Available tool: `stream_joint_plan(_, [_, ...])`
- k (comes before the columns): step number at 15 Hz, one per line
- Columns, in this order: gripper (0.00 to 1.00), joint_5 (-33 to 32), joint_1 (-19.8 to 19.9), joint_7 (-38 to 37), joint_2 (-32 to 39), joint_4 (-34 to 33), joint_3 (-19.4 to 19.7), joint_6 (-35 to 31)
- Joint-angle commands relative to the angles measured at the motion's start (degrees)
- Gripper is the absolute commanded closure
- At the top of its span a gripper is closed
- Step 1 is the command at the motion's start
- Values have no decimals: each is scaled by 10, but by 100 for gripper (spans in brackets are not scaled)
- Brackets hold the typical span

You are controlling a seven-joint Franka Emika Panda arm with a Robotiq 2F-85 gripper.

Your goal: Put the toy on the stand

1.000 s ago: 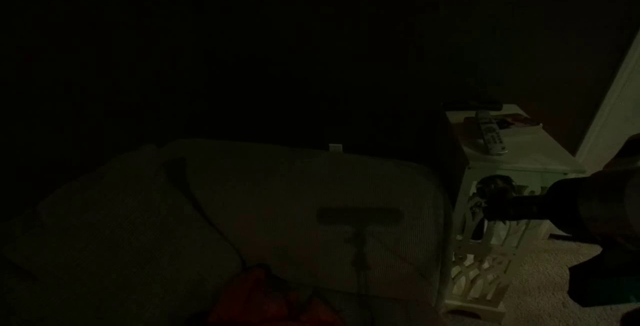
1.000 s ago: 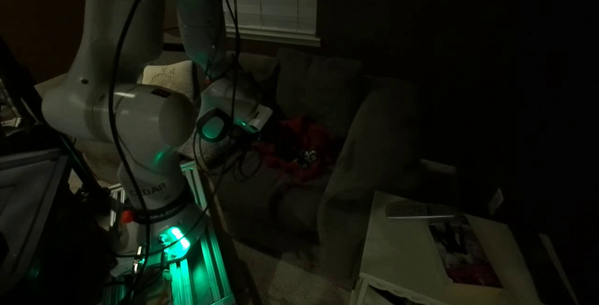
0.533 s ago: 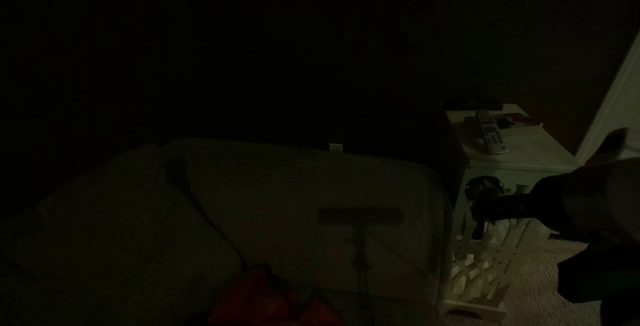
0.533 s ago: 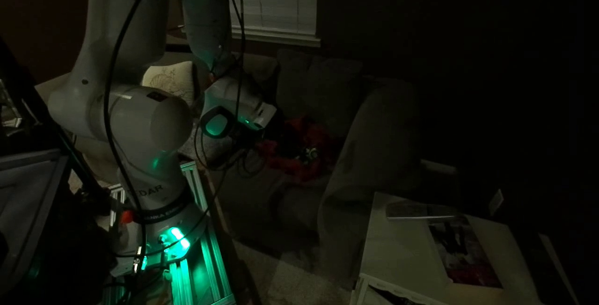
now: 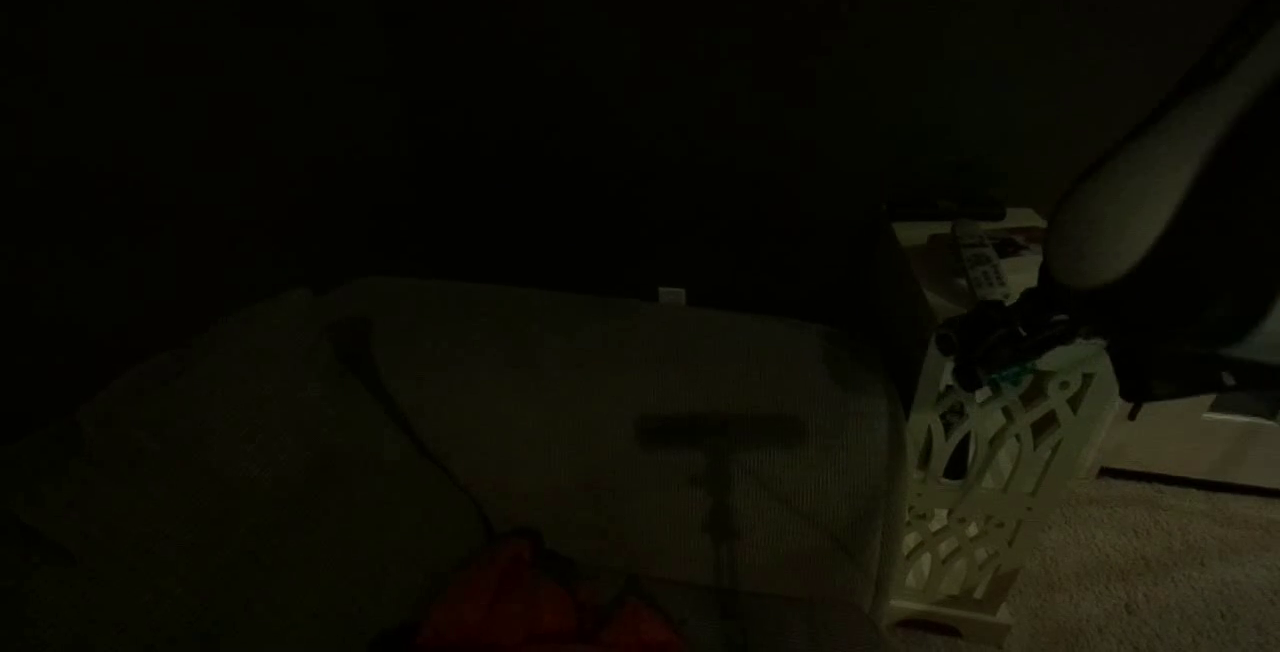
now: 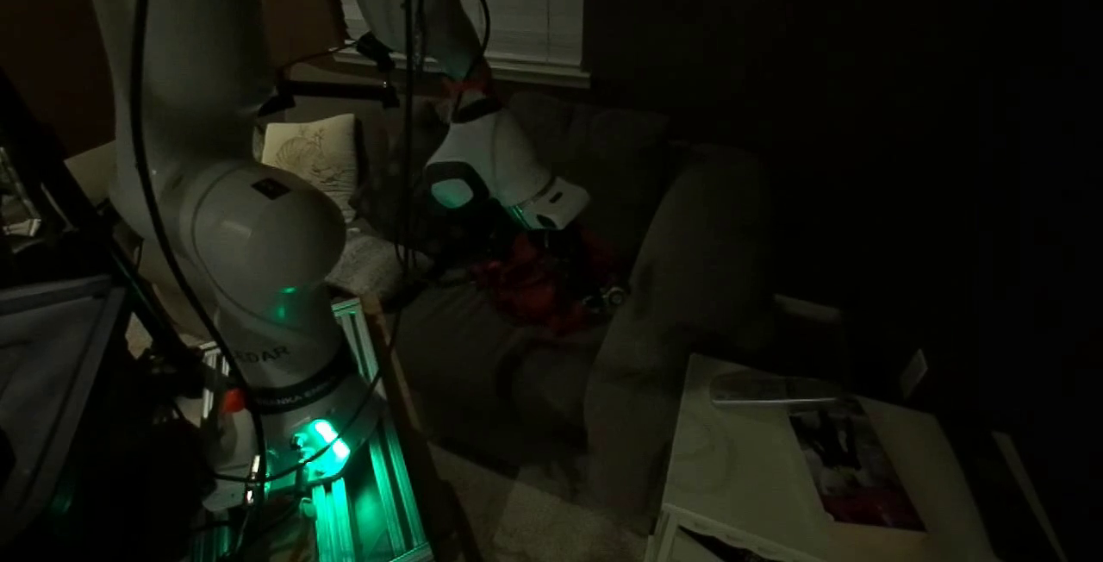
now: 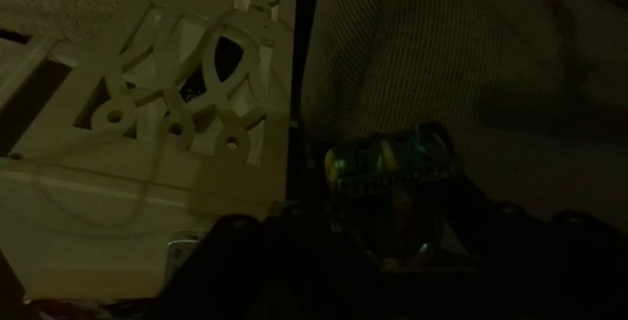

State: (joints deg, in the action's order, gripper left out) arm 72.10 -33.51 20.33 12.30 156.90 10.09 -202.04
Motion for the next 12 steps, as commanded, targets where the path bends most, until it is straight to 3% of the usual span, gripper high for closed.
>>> stream_joint_plan(1, [61, 89, 13, 155, 5, -32, 91, 95])
stream_joint_plan(4, [61, 78, 5, 148, -6, -33, 137, 121])
stream_joint_plan(5, [36, 66, 19, 143, 1, -24, 128, 116])
stream_joint_plan(7, [36, 66, 17, 143, 0, -30, 136, 117])
stream_joint_plan(8, [61, 66, 14, 143, 0, -31, 136, 117])
stream_joint_plan(12, [61, 74, 34, 132, -100, -10, 165, 134])
